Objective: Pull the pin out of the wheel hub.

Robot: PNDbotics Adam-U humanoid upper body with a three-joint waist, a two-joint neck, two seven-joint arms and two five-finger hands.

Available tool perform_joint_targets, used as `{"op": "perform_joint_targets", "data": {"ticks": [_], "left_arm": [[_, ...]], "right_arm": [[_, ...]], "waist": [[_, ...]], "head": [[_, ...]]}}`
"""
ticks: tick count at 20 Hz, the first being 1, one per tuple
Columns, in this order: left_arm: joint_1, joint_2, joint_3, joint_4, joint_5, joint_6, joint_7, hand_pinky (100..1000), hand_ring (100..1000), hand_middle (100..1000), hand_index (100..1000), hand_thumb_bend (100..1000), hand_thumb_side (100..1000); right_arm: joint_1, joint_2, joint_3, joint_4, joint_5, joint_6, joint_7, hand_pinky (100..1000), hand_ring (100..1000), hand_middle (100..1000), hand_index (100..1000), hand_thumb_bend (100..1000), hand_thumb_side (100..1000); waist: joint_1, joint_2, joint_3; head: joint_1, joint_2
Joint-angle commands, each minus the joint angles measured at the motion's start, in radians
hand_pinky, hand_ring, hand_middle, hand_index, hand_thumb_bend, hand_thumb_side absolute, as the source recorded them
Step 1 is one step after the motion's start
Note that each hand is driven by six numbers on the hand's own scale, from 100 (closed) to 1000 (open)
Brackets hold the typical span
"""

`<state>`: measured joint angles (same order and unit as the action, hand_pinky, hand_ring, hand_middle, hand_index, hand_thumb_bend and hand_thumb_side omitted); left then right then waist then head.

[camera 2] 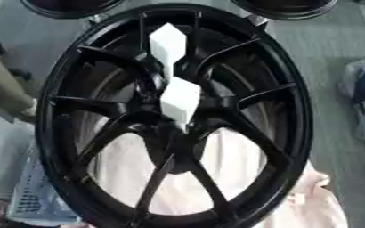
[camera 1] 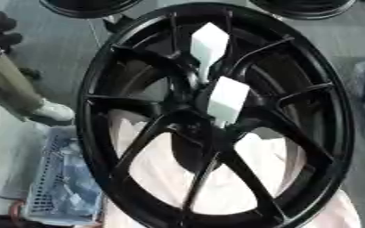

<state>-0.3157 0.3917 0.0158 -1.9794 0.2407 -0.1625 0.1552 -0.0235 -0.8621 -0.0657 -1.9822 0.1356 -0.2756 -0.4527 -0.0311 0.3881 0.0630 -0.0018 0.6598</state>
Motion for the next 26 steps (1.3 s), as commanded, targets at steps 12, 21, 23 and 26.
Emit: {"op": "perform_joint_targets", "data": {"ticks": [12,21,23,26], "left_arm": [[-0.011,0.035,-0.005,-0.021,-0.006,0.004,-0.007,768,764,664,766,100,709],[-0.018,0.043,-0.012,-0.021,-0.005,0.005,-0.013,768,763,663,766,100,710],[-0.019,0.046,-0.013,-0.021,-0.004,0.006,-0.014,768,763,664,766,100,710],[-0.022,0.047,-0.016,-0.021,-0.003,0.007,-0.018,769,763,664,766,100,711]], "right_arm": [[-0.070,-0.390,0.090,-0.018,0.203,-0.055,0.218,790,838,777,813,111,125],[-0.146,-0.465,0.173,-0.018,0.232,-0.157,0.381,810,849,787,828,209,159],[-0.163,-0.475,0.188,-0.018,0.218,-0.169,0.429,811,851,790,830,228,164],[-0.192,-0.486,0.207,-0.018,0.197,-0.189,0.485,813,855,794,832,251,175]], "waist": [[-0.015,-0.006,0.018],[-0.032,0.005,0.043],[-0.037,0.006,0.046],[-0.043,0.007,0.053]], "head": [[-0.026,-0.051],[-0.046,-0.059],[-0.053,-0.052],[-0.064,-0.040]]}}
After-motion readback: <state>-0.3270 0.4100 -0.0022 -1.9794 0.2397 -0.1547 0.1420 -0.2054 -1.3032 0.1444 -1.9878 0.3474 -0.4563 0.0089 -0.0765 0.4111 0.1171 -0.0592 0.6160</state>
